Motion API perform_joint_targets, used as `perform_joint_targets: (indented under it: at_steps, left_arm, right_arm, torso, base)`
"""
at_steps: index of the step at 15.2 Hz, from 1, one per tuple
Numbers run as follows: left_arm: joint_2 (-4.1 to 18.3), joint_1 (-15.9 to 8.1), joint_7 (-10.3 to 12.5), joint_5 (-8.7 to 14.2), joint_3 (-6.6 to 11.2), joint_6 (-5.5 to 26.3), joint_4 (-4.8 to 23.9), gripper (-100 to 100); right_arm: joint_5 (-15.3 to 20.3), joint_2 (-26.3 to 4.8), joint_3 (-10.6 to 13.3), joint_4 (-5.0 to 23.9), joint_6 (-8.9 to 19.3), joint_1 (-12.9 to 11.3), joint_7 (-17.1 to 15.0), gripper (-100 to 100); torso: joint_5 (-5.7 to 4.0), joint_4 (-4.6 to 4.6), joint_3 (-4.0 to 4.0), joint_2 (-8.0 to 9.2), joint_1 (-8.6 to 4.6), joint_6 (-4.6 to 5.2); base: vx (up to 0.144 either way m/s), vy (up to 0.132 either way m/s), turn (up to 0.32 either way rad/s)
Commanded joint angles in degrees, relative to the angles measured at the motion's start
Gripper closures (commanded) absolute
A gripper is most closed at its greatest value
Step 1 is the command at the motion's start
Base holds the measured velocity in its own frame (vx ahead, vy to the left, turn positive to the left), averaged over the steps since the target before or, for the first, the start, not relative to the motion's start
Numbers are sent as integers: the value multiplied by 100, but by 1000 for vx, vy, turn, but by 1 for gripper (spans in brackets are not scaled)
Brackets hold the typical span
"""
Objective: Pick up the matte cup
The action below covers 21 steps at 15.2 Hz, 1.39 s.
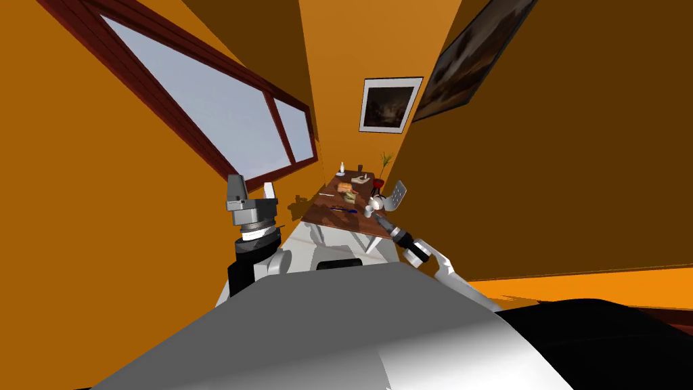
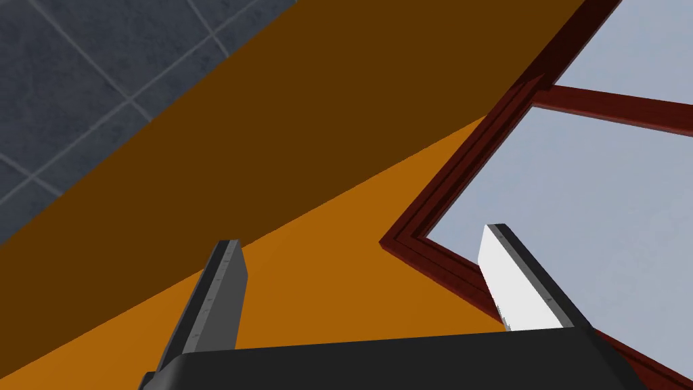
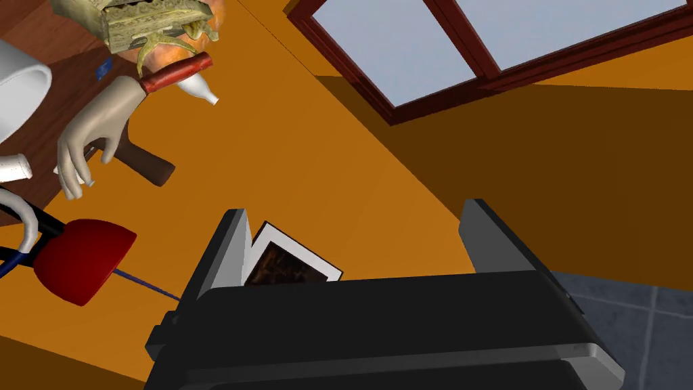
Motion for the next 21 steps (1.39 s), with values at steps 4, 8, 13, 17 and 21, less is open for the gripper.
perform_joint_targets:
  at_steps: [4, 8, 13, 17, 21]
  left_arm:
    - [0, 0, 0, 0, 0, 0, 0, 0]
    - [0, 0, 0, 0, 0, 0, 0, 0]
    - [0, 0, 0, 0, 0, 0, 0, 0]
    - [0, -1, 0, 0, 0, 0, 0, 0]
    - [0, -1, 0, 0, 0, 0, 0, 0]
  right_arm:
    - [269, -625, 238, 566, -94, -150, 80, -100]
    - [400, -1014, 360, 918, -139, -217, 123, -100]
    - [801, -1710, 742, 1679, -280, -408, 255, -100]
    - [936, -2066, 875, 2064, -329, -467, 298, -100]
    - [1204, -2504, 1153, 2619, -429, -572, 383, -100]
  torso:
    - [0, 0, 0, 0, 0, -1]
    - [1, -1, -3, -6, 6, -4]
    - [1, -2, -5, -8, 5, -3]
    - [1, 0, -2, -4, 4, -5]
    - [3, -2, -6, -10, 10, -5]
  base:
    - [27, 44, 186]
    - [33, 47, 212]
    - [41, 48, 259]
    - [39, 40, 187]
    - [56, 48, 260]
